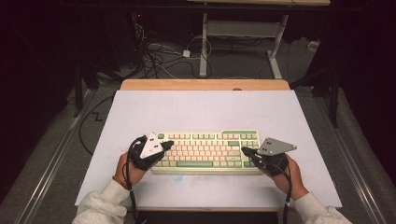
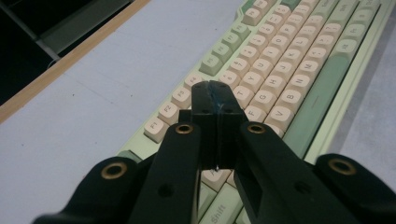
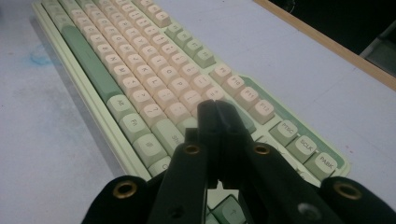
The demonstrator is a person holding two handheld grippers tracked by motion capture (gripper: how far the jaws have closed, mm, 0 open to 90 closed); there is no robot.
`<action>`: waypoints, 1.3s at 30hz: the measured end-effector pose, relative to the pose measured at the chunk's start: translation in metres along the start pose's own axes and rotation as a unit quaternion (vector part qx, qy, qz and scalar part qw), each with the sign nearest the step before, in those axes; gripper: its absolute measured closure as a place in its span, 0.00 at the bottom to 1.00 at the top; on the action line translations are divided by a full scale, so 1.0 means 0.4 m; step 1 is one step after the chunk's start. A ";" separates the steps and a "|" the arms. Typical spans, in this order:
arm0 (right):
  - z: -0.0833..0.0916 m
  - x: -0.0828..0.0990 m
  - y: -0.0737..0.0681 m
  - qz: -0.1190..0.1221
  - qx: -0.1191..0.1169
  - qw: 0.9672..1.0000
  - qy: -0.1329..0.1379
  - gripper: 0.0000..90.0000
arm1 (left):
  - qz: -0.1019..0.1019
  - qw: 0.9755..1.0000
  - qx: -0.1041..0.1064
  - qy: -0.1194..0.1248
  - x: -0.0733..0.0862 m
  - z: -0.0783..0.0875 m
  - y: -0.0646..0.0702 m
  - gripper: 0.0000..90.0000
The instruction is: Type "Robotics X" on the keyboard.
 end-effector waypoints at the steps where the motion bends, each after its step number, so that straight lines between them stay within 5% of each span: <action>1: 0.000 0.000 0.000 -0.001 0.000 1.000 0.000 1.00 | 0.000 1.000 -0.002 0.000 0.006 0.003 0.000 0.97; 11: 0.000 -0.021 0.005 0.002 0.003 1.000 0.003 1.00 | 0.006 1.000 -0.007 -0.001 0.066 0.025 0.015 0.97; 24: -0.055 -0.057 -0.010 0.014 -0.010 1.000 -0.010 1.00 | 0.023 1.000 -0.004 -0.008 0.140 0.047 0.017 0.92; 39: -0.097 -0.080 -0.036 0.028 -0.020 0.999 -0.019 1.00 | 0.026 1.000 -0.002 -0.018 0.167 0.048 0.020 0.92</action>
Point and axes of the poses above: each handheld gripper's, and its own axes: z roughly backward along the jaws, x roughly out of its underside, y roughly to its right, the point moved 8 cm from there along -z, roughly forward along the jaws, and after that the axes turned 11 degrees about -y, right-handed, at the moved point
